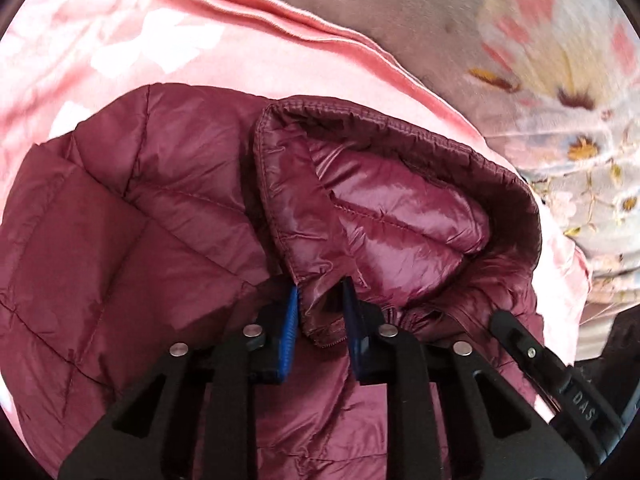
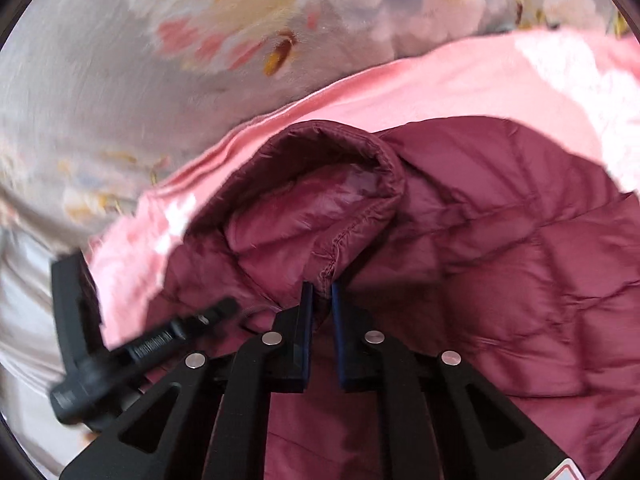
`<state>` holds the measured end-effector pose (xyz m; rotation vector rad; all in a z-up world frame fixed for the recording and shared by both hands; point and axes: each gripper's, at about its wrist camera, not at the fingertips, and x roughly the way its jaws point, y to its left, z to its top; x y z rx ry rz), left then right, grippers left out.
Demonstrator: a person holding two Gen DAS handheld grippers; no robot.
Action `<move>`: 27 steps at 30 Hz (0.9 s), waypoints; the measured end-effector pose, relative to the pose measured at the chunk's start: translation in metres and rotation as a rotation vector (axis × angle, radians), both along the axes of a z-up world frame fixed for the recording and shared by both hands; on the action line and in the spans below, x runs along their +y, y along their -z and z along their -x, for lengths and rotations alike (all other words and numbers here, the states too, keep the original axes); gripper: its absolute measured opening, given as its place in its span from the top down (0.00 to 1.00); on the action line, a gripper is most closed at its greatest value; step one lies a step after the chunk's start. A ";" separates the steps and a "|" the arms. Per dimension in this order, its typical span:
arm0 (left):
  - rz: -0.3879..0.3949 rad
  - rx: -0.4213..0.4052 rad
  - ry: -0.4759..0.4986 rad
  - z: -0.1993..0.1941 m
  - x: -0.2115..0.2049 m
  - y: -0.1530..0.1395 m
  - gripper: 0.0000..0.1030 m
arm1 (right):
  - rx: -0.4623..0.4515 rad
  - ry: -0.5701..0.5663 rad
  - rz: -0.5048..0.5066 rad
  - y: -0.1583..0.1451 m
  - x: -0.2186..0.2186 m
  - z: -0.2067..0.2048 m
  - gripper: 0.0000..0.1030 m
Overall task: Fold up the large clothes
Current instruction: 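Grasp the jacket collar with both tools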
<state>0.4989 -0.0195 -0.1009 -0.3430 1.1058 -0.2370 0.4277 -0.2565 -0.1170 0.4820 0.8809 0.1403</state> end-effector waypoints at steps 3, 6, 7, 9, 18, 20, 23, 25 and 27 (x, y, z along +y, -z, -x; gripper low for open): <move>-0.036 -0.023 0.008 0.003 -0.003 0.004 0.81 | 0.031 -0.003 0.053 0.015 -0.002 0.000 0.91; -0.080 -0.053 0.014 0.009 -0.007 0.012 0.81 | 0.037 -0.010 0.117 0.029 -0.001 0.000 0.92; -0.089 -0.062 0.015 0.010 -0.007 0.013 0.81 | 0.035 -0.012 0.133 0.031 0.000 0.000 0.92; -0.107 -0.090 0.021 0.013 -0.008 0.016 0.81 | 0.022 -0.011 0.169 0.035 0.005 -0.001 0.93; -0.177 -0.226 0.046 0.033 -0.014 0.025 0.80 | -0.076 0.007 0.333 0.044 0.030 0.005 0.94; -0.193 -0.251 0.051 0.036 -0.015 0.027 0.80 | -0.086 0.009 0.340 0.044 0.031 0.007 0.94; -0.184 -0.256 0.049 0.039 -0.014 0.028 0.80 | -0.090 0.005 0.325 0.045 0.028 0.008 0.94; -0.171 -0.257 0.046 0.038 -0.015 0.029 0.80 | -0.086 -0.004 0.274 0.045 0.019 0.009 0.94; -0.154 -0.257 0.038 0.041 -0.009 0.026 0.79 | -0.069 -0.021 0.212 0.042 0.008 0.014 0.93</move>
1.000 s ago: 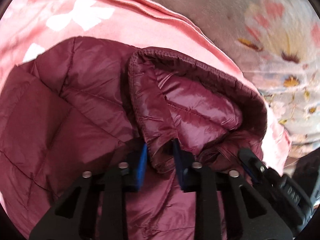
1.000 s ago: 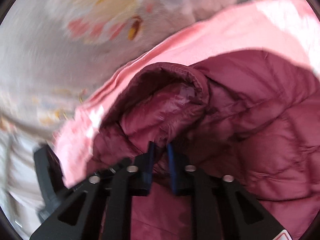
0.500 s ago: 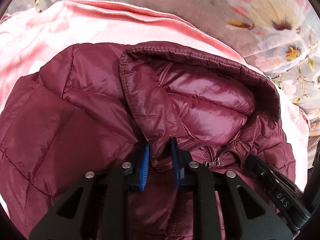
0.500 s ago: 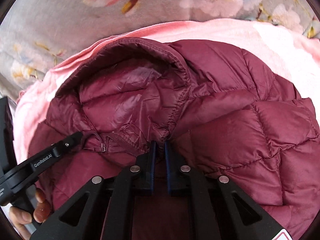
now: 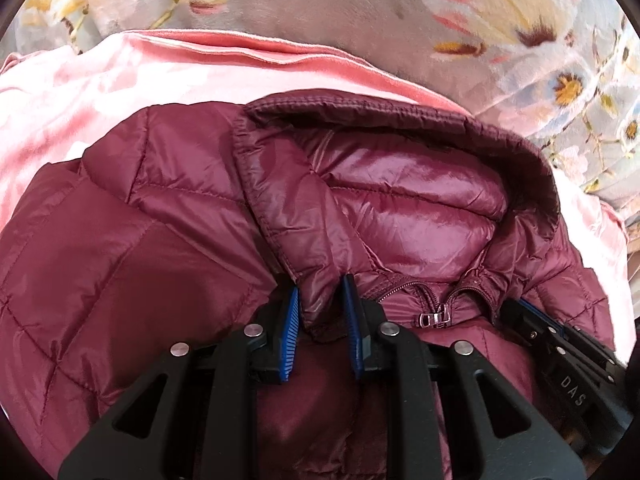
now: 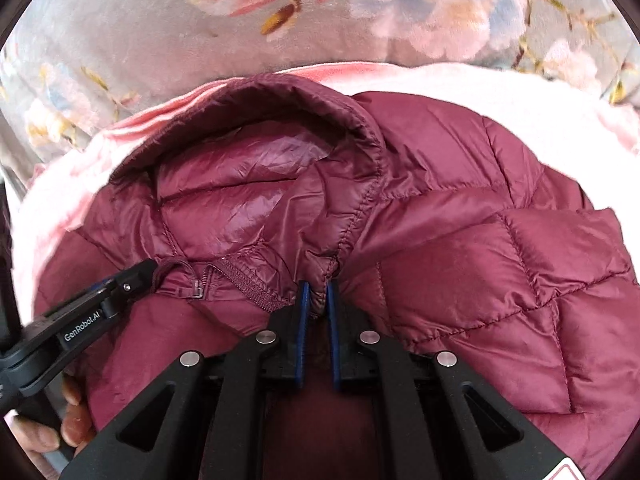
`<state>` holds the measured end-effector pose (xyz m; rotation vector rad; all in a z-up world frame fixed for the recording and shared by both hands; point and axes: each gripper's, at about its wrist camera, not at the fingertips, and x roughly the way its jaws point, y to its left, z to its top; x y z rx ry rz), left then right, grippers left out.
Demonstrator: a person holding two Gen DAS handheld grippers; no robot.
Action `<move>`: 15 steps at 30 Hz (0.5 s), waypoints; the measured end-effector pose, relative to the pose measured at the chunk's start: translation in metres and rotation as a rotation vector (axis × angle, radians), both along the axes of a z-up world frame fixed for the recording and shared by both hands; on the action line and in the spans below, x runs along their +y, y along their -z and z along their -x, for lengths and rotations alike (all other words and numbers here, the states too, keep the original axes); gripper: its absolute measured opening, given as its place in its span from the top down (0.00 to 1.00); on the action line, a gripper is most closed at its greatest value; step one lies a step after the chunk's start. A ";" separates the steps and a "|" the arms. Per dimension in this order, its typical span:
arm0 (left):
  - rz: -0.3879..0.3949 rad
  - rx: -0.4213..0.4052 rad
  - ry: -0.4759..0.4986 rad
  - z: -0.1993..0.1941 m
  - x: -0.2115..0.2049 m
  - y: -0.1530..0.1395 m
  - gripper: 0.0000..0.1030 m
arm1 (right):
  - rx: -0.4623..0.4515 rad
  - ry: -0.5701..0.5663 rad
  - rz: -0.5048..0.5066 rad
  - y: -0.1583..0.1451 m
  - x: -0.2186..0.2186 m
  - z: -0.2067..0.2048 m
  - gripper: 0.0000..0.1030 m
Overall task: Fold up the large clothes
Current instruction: 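Grasp the jacket collar with both tools, then fold the collar end down toward the hem with both tools and press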
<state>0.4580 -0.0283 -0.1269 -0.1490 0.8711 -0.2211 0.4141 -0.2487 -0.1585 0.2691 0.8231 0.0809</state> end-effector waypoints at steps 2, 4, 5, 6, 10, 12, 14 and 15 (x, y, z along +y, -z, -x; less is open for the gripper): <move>0.026 0.004 -0.003 0.009 0.013 -0.008 0.77 | 0.006 -0.005 -0.025 -0.007 -0.013 0.010 0.93; 0.042 0.000 -0.009 0.014 0.026 -0.019 0.77 | -0.014 0.005 -0.032 -0.022 -0.028 0.024 0.89; 0.038 -0.013 -0.013 0.016 0.033 -0.028 0.77 | -0.031 0.007 -0.032 -0.030 -0.033 0.028 0.89; 0.035 -0.030 -0.018 0.017 0.041 -0.038 0.77 | -0.043 0.011 -0.032 -0.038 -0.035 0.032 0.88; 0.047 -0.077 -0.053 0.003 0.059 -0.081 0.77 | -0.105 0.037 -0.088 -0.086 -0.046 0.021 0.83; 0.050 -0.107 -0.079 -0.011 0.058 -0.105 0.77 | -0.140 0.050 -0.075 -0.108 -0.041 0.006 0.83; 0.021 -0.143 -0.091 -0.031 0.048 -0.128 0.74 | -0.158 0.056 -0.058 -0.123 -0.032 -0.012 0.83; 0.017 -0.147 -0.094 -0.039 0.042 -0.133 0.74 | -0.163 0.058 -0.060 -0.128 -0.027 -0.022 0.83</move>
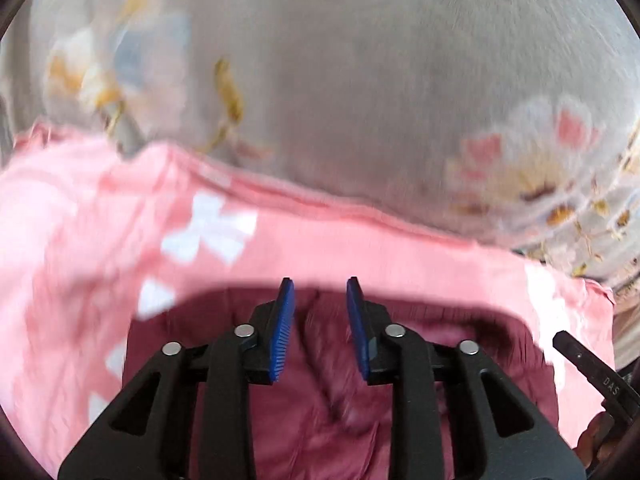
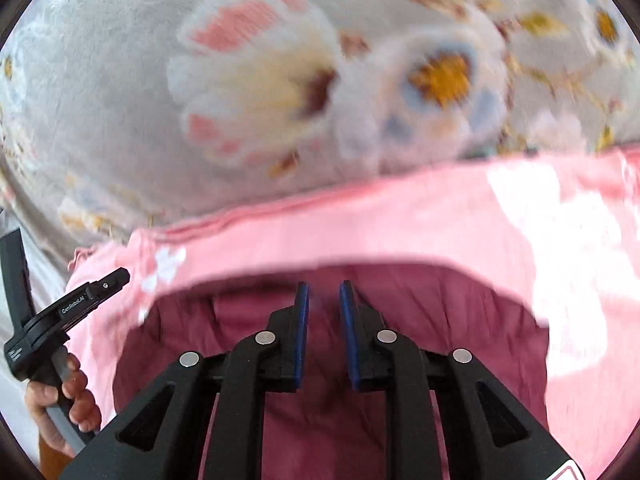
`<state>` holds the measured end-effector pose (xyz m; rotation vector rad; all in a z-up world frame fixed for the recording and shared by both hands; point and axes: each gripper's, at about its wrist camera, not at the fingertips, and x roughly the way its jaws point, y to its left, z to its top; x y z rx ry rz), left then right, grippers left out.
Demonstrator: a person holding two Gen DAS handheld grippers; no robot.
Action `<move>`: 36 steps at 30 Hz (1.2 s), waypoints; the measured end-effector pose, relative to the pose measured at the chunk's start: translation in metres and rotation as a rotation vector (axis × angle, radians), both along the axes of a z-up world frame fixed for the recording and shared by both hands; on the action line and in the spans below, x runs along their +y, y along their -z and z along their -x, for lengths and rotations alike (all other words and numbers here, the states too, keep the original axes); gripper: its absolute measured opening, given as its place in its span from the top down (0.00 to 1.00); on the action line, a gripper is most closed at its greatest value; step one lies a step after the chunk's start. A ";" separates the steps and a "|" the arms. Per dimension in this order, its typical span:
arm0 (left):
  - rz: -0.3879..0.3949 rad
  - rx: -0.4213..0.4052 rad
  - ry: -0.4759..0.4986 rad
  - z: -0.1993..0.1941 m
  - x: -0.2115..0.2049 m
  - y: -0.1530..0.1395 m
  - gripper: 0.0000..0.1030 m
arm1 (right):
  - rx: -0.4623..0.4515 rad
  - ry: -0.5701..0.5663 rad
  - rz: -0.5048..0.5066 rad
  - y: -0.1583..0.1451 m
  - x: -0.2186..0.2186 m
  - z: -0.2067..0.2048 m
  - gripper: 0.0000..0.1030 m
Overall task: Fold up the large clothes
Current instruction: 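Fold the collar end down toward the hem with both tools and press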
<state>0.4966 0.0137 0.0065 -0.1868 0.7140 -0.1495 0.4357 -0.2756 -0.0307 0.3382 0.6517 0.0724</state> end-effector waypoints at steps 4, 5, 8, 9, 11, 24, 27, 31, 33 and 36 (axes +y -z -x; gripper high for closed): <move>0.026 0.017 0.007 -0.031 -0.021 -0.007 0.73 | -0.004 0.002 0.023 0.000 0.018 -0.030 0.83; 0.017 0.027 0.006 -0.037 -0.027 -0.003 0.73 | 0.006 -0.002 0.030 0.006 0.023 -0.037 0.83; -0.030 0.061 0.008 -0.046 -0.042 0.023 0.73 | 0.053 -0.002 0.064 0.028 0.033 -0.051 0.83; -0.041 0.074 0.010 -0.048 -0.045 0.030 0.73 | 0.068 -0.005 0.068 0.038 0.033 -0.052 0.84; -0.056 0.109 0.013 -0.050 -0.047 0.050 0.74 | 0.090 -0.012 0.065 0.052 0.032 -0.050 0.84; -0.128 0.140 0.042 -0.031 -0.046 0.112 0.74 | 0.143 -0.022 0.103 0.107 0.028 -0.046 0.94; -0.146 0.122 0.039 -0.028 -0.049 0.118 0.74 | 0.137 -0.021 0.126 0.111 0.031 -0.048 0.95; -0.161 0.094 0.029 -0.024 -0.052 0.124 0.74 | 0.123 -0.016 0.148 0.115 0.034 -0.048 0.95; -0.164 0.088 0.029 -0.024 -0.052 0.125 0.74 | 0.118 -0.015 0.151 0.117 0.034 -0.049 0.95; -0.172 0.073 0.025 -0.023 -0.052 0.125 0.74 | 0.112 -0.016 0.153 0.118 0.035 -0.050 0.95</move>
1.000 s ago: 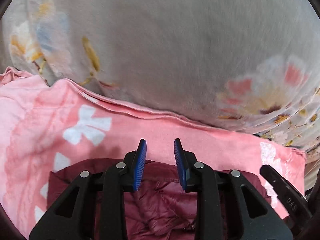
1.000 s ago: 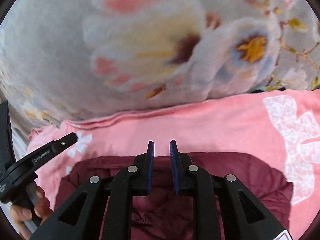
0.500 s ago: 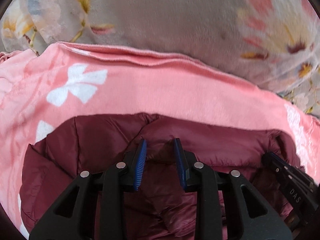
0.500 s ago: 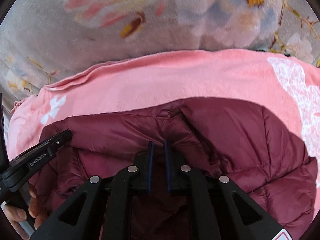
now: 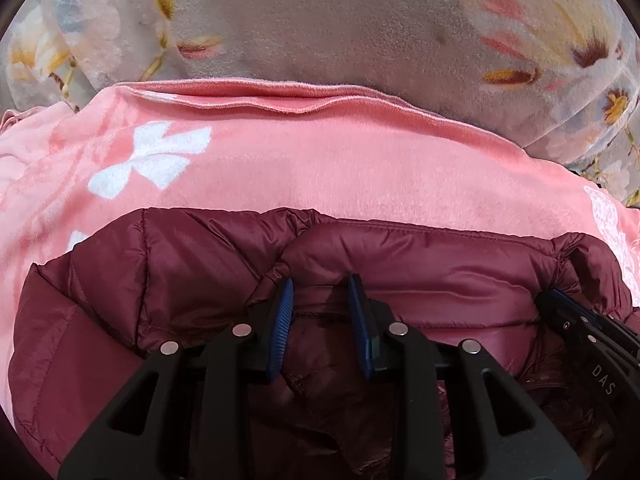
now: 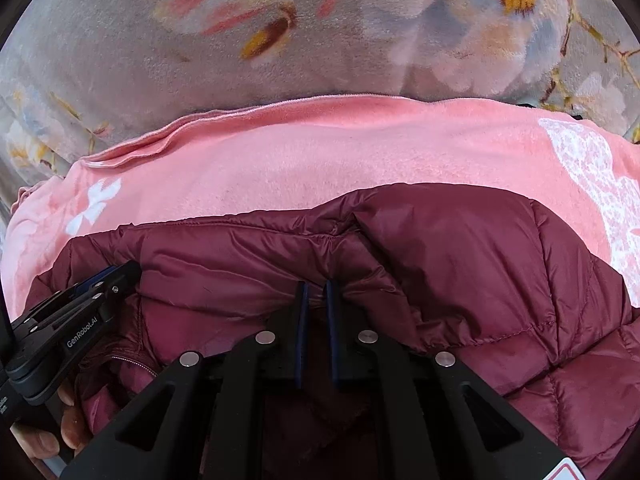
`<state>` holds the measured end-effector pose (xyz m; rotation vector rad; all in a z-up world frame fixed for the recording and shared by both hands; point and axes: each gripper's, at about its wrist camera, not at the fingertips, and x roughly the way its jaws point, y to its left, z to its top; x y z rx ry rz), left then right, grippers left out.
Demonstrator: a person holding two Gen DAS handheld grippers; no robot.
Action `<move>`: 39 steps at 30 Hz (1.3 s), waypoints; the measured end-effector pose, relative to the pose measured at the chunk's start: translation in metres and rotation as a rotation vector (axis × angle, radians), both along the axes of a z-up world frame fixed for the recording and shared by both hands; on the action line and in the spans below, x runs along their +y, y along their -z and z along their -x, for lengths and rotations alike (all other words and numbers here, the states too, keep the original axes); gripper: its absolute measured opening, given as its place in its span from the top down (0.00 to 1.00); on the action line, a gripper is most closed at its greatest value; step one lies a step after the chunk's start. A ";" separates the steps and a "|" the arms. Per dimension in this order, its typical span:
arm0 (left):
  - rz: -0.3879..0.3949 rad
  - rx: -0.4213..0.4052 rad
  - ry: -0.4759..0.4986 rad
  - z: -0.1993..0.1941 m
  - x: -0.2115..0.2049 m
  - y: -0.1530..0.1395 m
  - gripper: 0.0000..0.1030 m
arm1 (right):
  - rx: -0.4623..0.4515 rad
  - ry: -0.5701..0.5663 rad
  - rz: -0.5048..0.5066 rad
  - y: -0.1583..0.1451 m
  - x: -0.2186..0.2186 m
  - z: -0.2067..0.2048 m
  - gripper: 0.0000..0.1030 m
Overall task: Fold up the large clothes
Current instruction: 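Fold the collar end down toward the hem with both tools and press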
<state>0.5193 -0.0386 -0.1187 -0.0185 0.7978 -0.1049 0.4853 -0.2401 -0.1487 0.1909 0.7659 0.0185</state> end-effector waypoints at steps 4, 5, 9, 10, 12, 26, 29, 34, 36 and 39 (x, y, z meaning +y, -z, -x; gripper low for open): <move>-0.003 -0.007 -0.001 -0.002 -0.001 0.000 0.74 | -0.005 -0.002 -0.011 0.001 0.000 -0.002 0.95; -0.001 -0.008 -0.001 -0.002 -0.001 0.000 0.74 | -0.006 -0.002 -0.016 0.002 -0.001 -0.002 0.95; 0.002 -0.009 -0.001 -0.002 0.001 0.001 0.74 | -0.012 -0.001 -0.029 0.003 -0.003 -0.002 0.95; 0.001 -0.009 -0.001 -0.002 0.001 0.001 0.74 | -0.013 0.000 -0.028 0.003 -0.003 -0.002 0.95; -0.007 -0.009 -0.002 -0.003 0.000 0.002 0.74 | -0.013 0.000 -0.028 0.003 -0.003 -0.002 0.95; -0.026 -0.011 -0.002 -0.005 -0.004 0.002 0.74 | -0.013 0.002 -0.049 0.005 -0.007 -0.001 0.95; -0.022 -0.012 -0.002 -0.005 -0.004 0.002 0.74 | -0.013 0.003 -0.051 0.005 -0.006 -0.002 0.95; -0.008 -0.013 -0.003 -0.003 0.000 0.002 0.74 | -0.015 0.006 -0.047 0.004 -0.006 -0.002 0.96; -0.004 -0.013 -0.004 -0.004 0.000 0.003 0.74 | -0.015 0.005 -0.048 0.005 -0.007 -0.002 0.96; -0.020 -0.013 -0.006 -0.002 -0.001 0.003 0.74 | -0.019 0.005 -0.046 0.003 -0.007 -0.002 0.95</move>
